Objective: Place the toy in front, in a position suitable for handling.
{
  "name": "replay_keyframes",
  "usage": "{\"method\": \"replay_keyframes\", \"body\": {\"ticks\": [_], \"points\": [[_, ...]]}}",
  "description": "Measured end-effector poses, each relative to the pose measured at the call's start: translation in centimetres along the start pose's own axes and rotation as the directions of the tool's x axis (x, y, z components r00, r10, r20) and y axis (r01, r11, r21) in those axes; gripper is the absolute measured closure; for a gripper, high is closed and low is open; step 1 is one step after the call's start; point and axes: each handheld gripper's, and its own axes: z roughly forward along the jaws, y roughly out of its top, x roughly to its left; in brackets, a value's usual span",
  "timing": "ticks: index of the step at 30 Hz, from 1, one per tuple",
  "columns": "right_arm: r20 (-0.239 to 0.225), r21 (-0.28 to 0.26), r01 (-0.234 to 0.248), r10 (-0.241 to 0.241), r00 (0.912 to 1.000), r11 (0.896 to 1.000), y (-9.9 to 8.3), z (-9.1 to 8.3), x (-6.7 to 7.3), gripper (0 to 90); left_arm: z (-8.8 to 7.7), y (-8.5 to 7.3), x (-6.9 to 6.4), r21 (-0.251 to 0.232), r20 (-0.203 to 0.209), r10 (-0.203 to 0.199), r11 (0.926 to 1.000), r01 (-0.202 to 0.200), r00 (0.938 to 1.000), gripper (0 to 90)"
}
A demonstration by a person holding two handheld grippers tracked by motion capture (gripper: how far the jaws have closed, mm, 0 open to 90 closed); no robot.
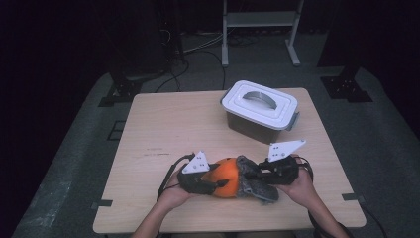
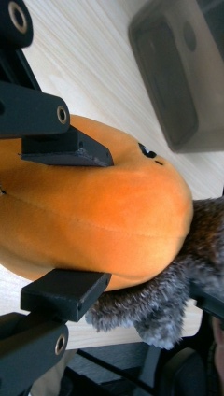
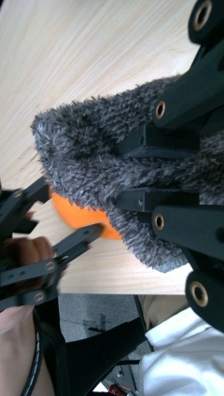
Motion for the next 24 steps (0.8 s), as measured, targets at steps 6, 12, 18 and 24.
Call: {"method": "replay_keyframes", "body": {"ticks": [6, 12, 18, 24], "points": [[0.011, -0.002, -0.010, 0.010, 0.9999, 1.000, -0.1, -0.4, -0.1, 76.2, -0.1, 0.5, -0.6, 0.032, -0.026, 0.061, 0.9977, -0.060, 0.9978, 44.2], [-0.005, -0.002, 0.018, -0.018, 0.9998, 1.000, 0.5, 0.0, 0.5, 76.1, 0.0, 0.8, -1.4, 0.054, -0.051, 0.106, 0.9932, -0.104, 0.9930, 44.7], [0.022, 0.024, -0.013, 0.012, 0.9997, 1.000, -0.2, 0.1, -0.2, 75.9, 0.0, 0.8, -1.2, 0.057, -0.044, 0.102, 0.9934, -0.099, 0.9938, 44.9], [-0.013, -0.018, 0.037, -0.037, 0.9992, 0.999, 1.3, 0.0, 1.2, 76.0, 1.1, 1.0, -2.6, 0.082, -0.027, 0.169, 0.9826, -0.166, 0.9853, 43.7]]}}
